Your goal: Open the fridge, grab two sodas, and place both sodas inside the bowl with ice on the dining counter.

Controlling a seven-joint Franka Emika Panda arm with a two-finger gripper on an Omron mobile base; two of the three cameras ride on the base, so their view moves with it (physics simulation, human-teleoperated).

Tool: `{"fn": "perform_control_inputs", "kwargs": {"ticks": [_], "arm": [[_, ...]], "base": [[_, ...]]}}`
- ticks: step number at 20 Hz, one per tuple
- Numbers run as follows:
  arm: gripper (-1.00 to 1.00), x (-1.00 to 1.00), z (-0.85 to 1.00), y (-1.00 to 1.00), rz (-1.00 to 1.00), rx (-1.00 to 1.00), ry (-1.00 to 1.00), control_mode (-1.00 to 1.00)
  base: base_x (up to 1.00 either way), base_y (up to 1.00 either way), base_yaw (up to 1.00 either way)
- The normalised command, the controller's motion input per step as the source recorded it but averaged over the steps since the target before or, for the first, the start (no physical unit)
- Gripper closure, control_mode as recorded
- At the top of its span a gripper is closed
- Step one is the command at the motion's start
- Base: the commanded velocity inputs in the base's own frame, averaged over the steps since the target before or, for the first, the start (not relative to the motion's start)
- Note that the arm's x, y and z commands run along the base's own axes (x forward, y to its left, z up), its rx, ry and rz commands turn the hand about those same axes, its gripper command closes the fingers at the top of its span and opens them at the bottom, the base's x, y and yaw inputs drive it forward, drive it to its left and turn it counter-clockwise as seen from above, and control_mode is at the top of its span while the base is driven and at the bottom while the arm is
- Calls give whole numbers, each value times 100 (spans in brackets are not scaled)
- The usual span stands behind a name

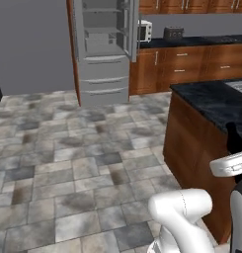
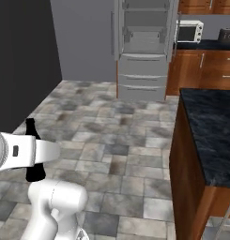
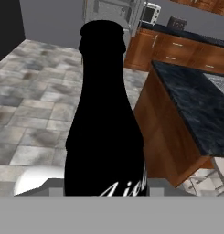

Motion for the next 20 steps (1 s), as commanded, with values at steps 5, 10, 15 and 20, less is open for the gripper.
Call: {"fn": "perform_control_inputs", "kwargs": {"ticks": [5, 10, 15, 20], "arm": [[100, 0, 0, 0, 0, 0, 0, 100], [100, 0, 0, 0, 0, 0, 0, 100], [100, 0, 0, 0, 0, 0, 0, 100], [100, 0, 0, 0, 0, 0, 0, 100]], "base": [[-9, -88, -3], [3, -100, -2], [1, -100, -2], [-3, -100, -3]]}}
